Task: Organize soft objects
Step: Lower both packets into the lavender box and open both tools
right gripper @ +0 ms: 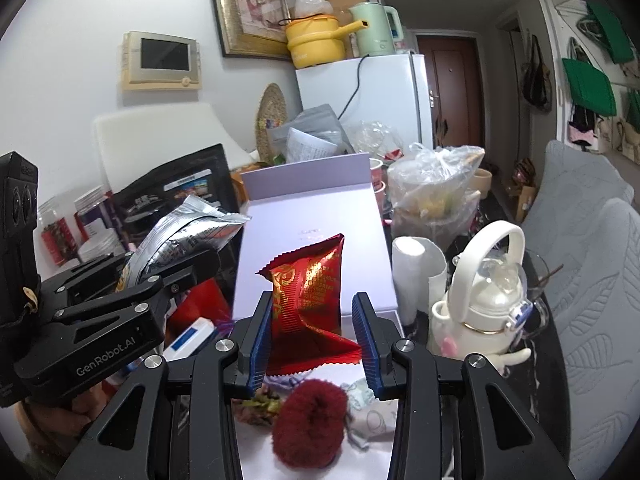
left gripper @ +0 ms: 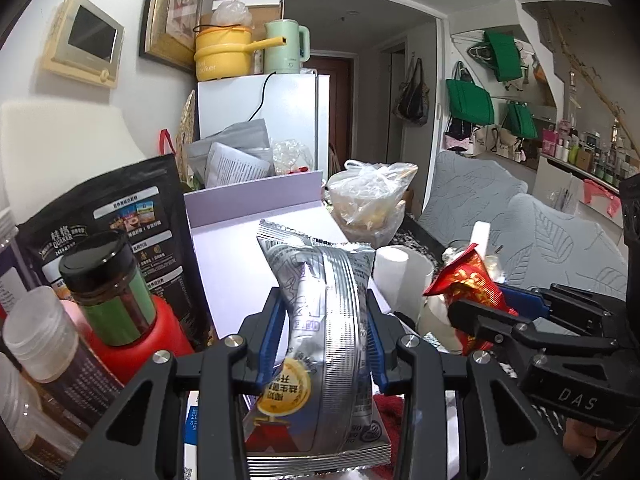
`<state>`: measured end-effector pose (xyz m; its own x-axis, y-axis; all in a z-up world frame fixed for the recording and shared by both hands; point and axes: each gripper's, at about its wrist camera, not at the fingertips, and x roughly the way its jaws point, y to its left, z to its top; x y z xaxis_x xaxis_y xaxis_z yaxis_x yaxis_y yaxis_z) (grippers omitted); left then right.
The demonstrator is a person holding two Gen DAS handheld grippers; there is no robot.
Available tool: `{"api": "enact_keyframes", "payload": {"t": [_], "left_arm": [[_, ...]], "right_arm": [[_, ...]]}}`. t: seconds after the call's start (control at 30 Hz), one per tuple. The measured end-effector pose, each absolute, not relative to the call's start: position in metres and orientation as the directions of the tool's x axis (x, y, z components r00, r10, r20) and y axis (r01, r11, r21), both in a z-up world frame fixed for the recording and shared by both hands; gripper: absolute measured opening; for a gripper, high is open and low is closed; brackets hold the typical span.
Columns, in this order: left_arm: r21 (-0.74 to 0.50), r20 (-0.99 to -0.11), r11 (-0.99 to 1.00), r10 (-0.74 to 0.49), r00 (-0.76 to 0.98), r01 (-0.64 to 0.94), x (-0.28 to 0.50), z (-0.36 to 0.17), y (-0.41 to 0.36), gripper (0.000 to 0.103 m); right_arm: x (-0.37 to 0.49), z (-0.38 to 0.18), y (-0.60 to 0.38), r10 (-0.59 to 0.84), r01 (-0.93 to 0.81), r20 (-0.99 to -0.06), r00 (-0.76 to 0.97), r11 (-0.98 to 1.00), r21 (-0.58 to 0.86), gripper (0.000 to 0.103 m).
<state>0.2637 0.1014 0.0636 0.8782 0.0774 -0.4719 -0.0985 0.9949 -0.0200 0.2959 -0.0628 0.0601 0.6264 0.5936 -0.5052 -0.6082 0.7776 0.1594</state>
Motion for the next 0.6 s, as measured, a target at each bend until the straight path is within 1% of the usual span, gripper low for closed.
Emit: {"api": "enact_keyframes", "payload": {"t": [0.03,0.1,0.17,0.5,0.6], "left_arm": [[-0.021,-0.48,0.995,0.079,0.874,-0.101,0.267,0.058,0.102,0.037],[-0.028,-0.524,0.995,0.063,0.85,-0.091,0.279,0.047,0.103,0.037],[-0.043,-0.544,0.995,0.05,0.838,-0.087,0.285,0.041,0.104,0.037],[0.002,-0.65,0.995,0.074,0.756,-0.095,0.309,0.008,0.097,0.037],[-0.005,-0.672,0.995,0.069,0.738,-0.097,0.315,0.002,0.097,0.037]], "right_arm": [[0.3,0.057,-0.063,0.591,-0.604,-0.508,0.627,0.78,0.162,0.038],[0.309,0.05,-0.064,0.585,-0.593,-0.509,0.632,0.787,0.169,0.038],[0.318,0.043,-0.061,0.571,-0.586,-0.538,0.62,0.793,0.166,0.038],[0.338,0.017,-0.053,0.523,-0.567,-0.618,0.587,0.81,0.147,0.038],[0.342,0.011,-0.05,0.51,-0.562,-0.637,0.578,0.815,0.142,0.038]]}}
